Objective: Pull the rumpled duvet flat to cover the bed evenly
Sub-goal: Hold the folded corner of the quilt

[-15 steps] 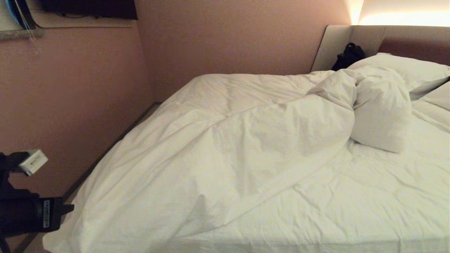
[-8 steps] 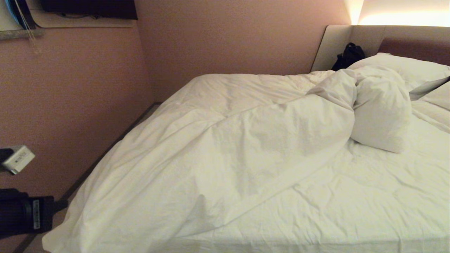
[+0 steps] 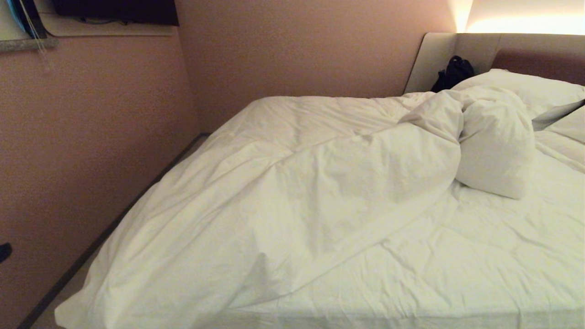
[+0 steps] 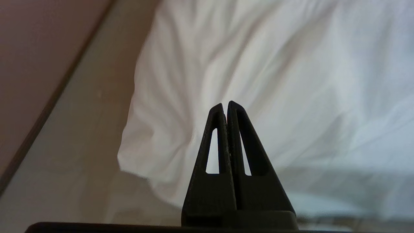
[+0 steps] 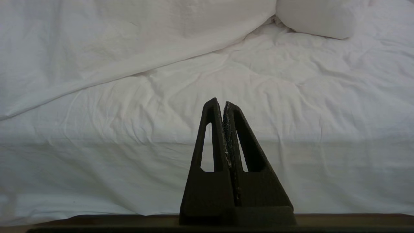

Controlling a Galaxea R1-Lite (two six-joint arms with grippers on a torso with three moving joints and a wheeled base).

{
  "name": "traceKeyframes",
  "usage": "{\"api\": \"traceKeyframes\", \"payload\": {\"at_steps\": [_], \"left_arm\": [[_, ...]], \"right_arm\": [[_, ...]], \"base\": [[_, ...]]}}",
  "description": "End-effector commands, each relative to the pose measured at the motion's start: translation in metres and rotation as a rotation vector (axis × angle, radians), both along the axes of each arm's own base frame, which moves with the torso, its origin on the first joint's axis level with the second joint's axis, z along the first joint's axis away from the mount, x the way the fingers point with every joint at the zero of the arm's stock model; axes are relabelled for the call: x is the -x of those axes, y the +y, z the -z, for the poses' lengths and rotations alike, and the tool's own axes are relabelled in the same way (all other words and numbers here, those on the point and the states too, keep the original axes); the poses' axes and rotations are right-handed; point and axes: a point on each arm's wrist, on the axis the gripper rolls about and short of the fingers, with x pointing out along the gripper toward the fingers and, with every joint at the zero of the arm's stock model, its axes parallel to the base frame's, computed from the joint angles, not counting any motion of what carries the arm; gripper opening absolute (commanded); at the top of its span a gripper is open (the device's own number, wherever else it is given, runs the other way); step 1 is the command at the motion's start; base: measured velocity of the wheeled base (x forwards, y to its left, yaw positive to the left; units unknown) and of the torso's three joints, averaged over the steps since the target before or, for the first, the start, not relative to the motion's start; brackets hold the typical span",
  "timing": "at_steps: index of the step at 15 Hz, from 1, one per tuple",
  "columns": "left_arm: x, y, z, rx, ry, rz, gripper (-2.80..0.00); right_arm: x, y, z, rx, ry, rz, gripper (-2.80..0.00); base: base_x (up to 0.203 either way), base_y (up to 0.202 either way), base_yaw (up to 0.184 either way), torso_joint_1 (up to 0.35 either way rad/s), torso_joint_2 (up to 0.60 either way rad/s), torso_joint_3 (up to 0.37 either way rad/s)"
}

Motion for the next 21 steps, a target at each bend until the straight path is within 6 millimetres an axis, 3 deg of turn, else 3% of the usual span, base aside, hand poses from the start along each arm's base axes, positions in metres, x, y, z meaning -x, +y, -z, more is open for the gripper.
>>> {"api": "traceKeyframes", "payload": {"at_steps": [1,6,12,15,21], "left_arm": [[0.031,-0.005,-0.004,0.011,-0.130,-0.007,-2.80],[0.060,-0.010,-0.001,0.047,-0.239,-0.031,-2.80],[0.087,-0.014,0.015,0.071,-0.330,-0.063,-2.80],[0.089,-0.011,0.019,0.090,-0.346,-0.180,-2.80],[0.091,-0.006,0.024,0.105,-0.343,-0.100,-2.80]], "right_arm": [[0.000,0.000,0.000,0.000,0.001,0.000,-2.80],[0.000,0.000,0.000,0.002,0.001,0.000,-2.80],[0.000,0.000,0.000,0.000,0.001,0.001,-2.80],[0.000,0.000,0.000,0.000,0.001,0.000,-2.80],[0.000,0.000,0.000,0.000,0.001,0.001,-2.80]], "base": [[0.000,0.000,0.000,0.000,0.00,0.000],[0.000,0.000,0.000,0.000,0.00,0.000],[0.000,0.000,0.000,0.000,0.00,0.000],[0.000,0.000,0.000,0.000,0.00,0.000],[0.000,0.000,0.000,0.000,0.00,0.000]]}}
